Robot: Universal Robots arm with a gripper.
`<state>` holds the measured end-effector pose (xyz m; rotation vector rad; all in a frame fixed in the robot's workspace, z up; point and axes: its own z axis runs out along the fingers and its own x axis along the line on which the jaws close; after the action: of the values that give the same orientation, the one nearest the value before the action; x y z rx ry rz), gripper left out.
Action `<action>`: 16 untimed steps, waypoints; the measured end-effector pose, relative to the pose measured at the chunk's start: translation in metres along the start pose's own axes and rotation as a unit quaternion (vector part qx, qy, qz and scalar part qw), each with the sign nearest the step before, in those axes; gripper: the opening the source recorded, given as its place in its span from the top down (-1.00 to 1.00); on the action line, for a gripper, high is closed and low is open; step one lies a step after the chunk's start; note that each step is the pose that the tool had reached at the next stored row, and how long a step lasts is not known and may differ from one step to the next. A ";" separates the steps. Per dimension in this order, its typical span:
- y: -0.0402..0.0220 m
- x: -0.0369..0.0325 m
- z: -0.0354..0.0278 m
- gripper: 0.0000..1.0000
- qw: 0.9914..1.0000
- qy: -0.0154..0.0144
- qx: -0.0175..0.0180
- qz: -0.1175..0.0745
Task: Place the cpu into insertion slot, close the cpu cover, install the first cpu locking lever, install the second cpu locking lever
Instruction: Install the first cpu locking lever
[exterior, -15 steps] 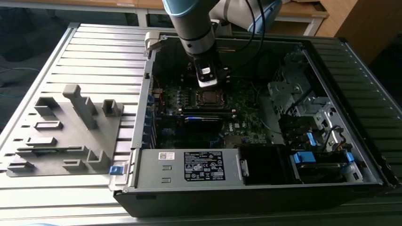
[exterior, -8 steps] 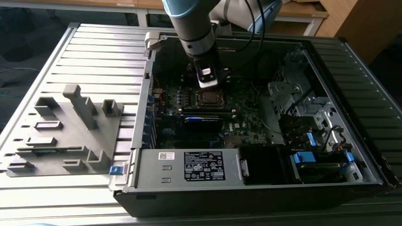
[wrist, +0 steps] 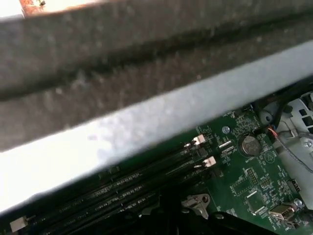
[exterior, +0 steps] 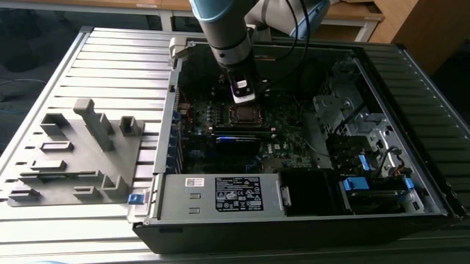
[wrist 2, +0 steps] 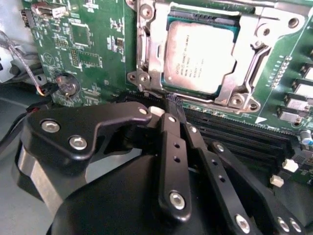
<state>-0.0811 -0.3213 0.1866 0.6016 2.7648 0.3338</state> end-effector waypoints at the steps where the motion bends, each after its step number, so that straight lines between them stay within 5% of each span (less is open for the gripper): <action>1: 0.0006 -0.0005 -0.0018 0.79 1.000 0.000 0.000 0.000; 9: 0.0062 -0.0052 -0.0209 0.79 1.000 0.000 0.000 0.000; 16: 0.0070 -0.0059 -0.0232 0.79 1.000 0.000 0.001 -0.001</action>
<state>-0.0811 -0.3214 0.2115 0.6006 2.7657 0.3313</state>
